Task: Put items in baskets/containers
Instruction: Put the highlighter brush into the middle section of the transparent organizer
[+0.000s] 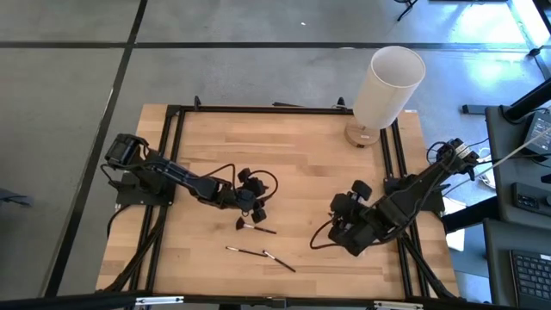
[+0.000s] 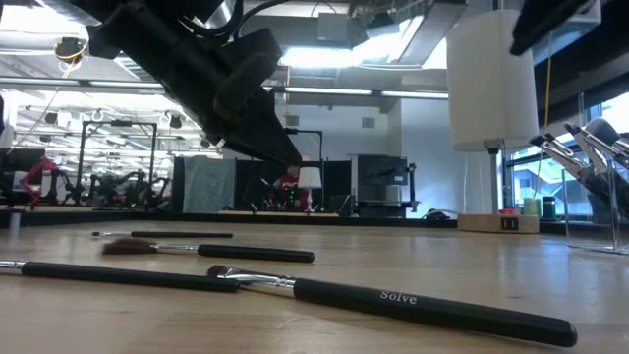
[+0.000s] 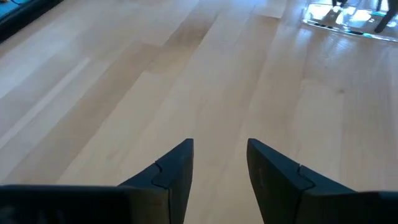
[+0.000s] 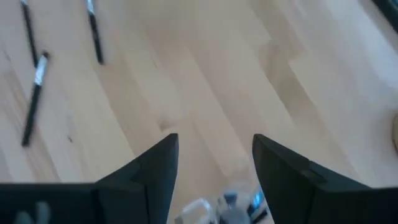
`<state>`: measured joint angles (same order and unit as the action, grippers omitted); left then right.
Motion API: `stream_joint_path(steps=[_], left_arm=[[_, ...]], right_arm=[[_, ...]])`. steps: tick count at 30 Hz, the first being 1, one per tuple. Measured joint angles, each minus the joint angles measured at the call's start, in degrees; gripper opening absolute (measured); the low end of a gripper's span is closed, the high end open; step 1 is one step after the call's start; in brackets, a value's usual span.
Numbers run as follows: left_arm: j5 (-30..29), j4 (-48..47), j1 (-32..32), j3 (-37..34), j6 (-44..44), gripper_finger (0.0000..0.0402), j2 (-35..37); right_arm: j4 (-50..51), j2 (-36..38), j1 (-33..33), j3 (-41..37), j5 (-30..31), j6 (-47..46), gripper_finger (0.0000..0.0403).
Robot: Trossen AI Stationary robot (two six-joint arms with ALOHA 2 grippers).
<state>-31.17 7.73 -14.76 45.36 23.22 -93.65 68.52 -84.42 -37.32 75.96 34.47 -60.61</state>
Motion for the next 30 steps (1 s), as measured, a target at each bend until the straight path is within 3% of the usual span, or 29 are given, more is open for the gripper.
stream_joint_path(steps=[5,14,21,30], left_arm=[[4.91,-0.17,-0.63,0.00,-1.70,0.0144,0.00],[22.86,-2.53,-4.15,0.00,-3.13,0.0133,0.02],[20.55,-11.82,-8.24,0.00,-10.61,0.0120,0.02],[18.83,-14.47,-8.95,0.00,-8.99,0.0109,0.02]], right_arm=[[-8.98,0.00,1.47,-1.92,3.42,5.84,0.0206],[-33.72,-0.24,6.25,-12.29,3.49,17.41,0.0206],[-45.02,-0.24,7.57,-18.01,0.17,20.78,0.0206],[-48.05,-0.24,7.54,-19.04,1.92,22.02,0.0206]])
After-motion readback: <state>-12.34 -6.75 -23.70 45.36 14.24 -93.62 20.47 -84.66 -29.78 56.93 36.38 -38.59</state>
